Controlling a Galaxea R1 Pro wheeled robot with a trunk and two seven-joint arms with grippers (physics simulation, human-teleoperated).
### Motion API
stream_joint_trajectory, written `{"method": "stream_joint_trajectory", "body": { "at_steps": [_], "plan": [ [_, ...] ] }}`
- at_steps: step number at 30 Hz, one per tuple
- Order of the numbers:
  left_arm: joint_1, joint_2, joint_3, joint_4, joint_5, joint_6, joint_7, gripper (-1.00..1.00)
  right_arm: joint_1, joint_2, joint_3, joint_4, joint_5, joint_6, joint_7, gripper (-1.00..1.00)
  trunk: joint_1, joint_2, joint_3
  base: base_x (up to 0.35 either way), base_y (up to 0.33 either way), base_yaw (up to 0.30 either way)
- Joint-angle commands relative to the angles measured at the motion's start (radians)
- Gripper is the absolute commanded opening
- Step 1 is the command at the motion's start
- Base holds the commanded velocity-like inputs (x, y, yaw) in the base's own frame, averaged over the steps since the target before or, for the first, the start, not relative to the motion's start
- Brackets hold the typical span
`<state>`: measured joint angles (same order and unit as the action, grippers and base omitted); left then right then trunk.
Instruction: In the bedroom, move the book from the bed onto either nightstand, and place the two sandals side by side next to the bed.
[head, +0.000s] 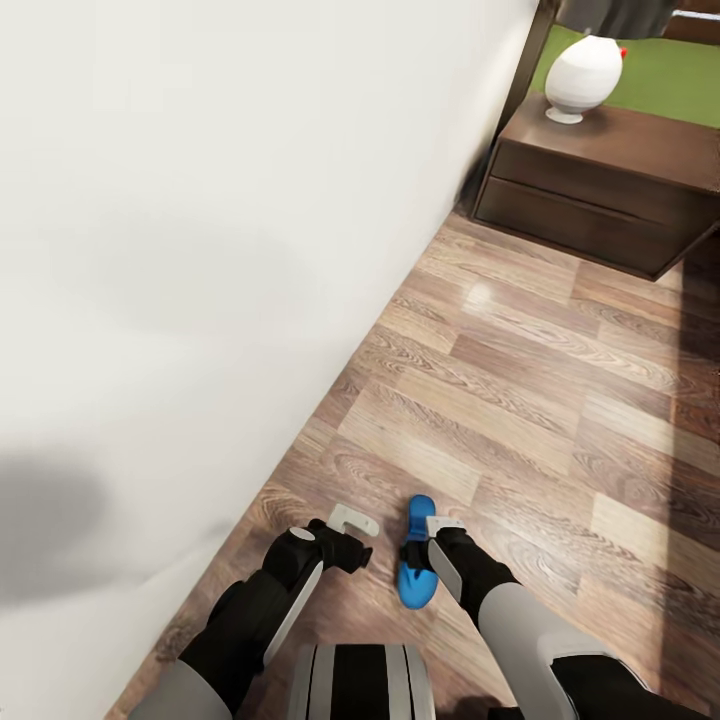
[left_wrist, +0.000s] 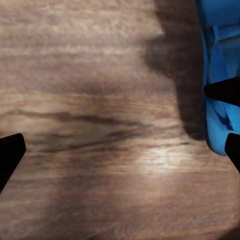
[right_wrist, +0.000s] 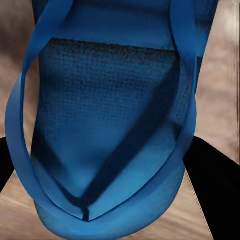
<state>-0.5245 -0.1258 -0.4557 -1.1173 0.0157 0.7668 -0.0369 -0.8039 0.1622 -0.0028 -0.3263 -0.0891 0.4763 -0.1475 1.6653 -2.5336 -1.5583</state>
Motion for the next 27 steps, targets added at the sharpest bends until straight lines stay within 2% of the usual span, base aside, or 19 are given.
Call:
{"method": "stream_joint_trajectory", "body": {
  "at_steps": [1,20,27],
  "plan": [
    [0.000,0.000,0.000,-0.001,0.001,0.005,-0.002,1.00,0.000,0.000,0.000,-0.001,-0.011,0.004,-0.007,-1.00,-0.001,0.000,0.003,0.000,0.000,0.000],
    [-0.001,0.000,0.000,0.000,0.000,0.005,-0.001,1.00,0.000,-0.004,-0.007,0.001,-0.010,0.004,-0.007,-1.00,-0.009,0.004,0.077,0.000,0.000,0.000],
    [-0.001,0.000,0.000,0.001,0.000,0.005,-0.001,1.00,0.000,-0.015,-0.008,0.001,-0.010,0.003,-0.007,-1.00,-0.012,0.006,0.104,0.000,0.000,0.000]
  ]
}}
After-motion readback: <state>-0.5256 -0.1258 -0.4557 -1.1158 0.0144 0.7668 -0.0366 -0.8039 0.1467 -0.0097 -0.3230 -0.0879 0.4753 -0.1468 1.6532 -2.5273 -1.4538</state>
